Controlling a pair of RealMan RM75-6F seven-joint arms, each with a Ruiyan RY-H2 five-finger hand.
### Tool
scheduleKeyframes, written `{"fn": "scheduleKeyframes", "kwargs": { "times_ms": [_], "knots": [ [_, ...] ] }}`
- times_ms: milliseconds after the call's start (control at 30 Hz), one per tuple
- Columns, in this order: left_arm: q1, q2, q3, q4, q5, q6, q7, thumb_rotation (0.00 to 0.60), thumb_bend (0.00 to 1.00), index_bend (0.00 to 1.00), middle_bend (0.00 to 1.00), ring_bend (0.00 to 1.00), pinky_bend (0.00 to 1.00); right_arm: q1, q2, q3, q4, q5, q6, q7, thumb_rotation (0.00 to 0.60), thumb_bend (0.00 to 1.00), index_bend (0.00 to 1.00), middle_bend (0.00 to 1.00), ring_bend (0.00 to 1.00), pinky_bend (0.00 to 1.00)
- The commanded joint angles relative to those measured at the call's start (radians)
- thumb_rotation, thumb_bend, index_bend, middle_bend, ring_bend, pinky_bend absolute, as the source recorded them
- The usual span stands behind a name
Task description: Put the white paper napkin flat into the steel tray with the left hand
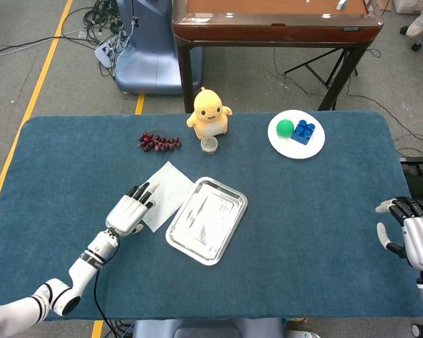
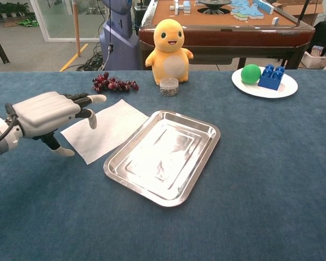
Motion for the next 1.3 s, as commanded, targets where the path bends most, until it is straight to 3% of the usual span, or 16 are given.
{"fn": "scheduleKeyframes", "kwargs": {
  "times_ms": [33, 1300],
  "knots": [
    [-0.003, -0.003, 0.003, 0.007, -0.002, -0.002, -0.001, 0.600, 0.13, 0.36, 0.00, 0.00, 0.16, 0.000, 0.000, 0.000, 0.000, 0.000, 0.000, -0.001, 0.600, 0.46, 0.41, 0.37, 0.22, 0.20],
    [-0.021, -0.040, 0.028, 0.068, -0.028, -0.025, 0.004, 0.600, 0.13, 0.36, 0.00, 0.00, 0.16, -0.002, 0.006, 0.002, -0.001, 0.000, 0.004, 0.013, 0.600, 0.45, 0.41, 0.37, 0.22, 0.20]
  ]
}}
